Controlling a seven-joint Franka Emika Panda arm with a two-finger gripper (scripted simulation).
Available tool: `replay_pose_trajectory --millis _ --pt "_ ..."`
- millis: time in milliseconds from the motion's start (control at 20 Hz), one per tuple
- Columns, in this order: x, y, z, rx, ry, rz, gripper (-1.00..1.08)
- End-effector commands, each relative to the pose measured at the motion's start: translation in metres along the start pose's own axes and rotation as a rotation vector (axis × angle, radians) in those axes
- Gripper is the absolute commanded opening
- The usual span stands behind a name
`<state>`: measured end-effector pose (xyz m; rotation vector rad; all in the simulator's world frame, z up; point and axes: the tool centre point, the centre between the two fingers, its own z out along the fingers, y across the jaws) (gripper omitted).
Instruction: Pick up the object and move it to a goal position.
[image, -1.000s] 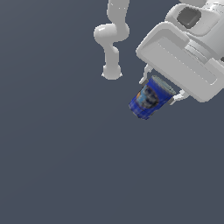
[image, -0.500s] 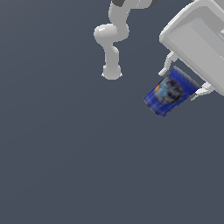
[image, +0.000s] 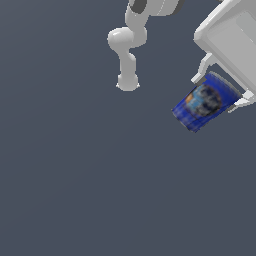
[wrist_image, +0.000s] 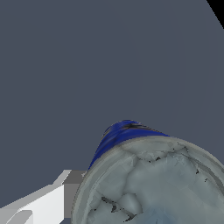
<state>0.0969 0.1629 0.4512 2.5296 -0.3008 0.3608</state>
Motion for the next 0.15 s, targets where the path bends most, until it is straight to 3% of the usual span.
replay_pose_trajectory --millis 0,100 --pt "0.0017 0.0014 -0.0035 0.0 0.005 0.002 -1.0" --pt "0.0018 0.0013 -0.0037 0.0 0.005 0.002 -1.0"
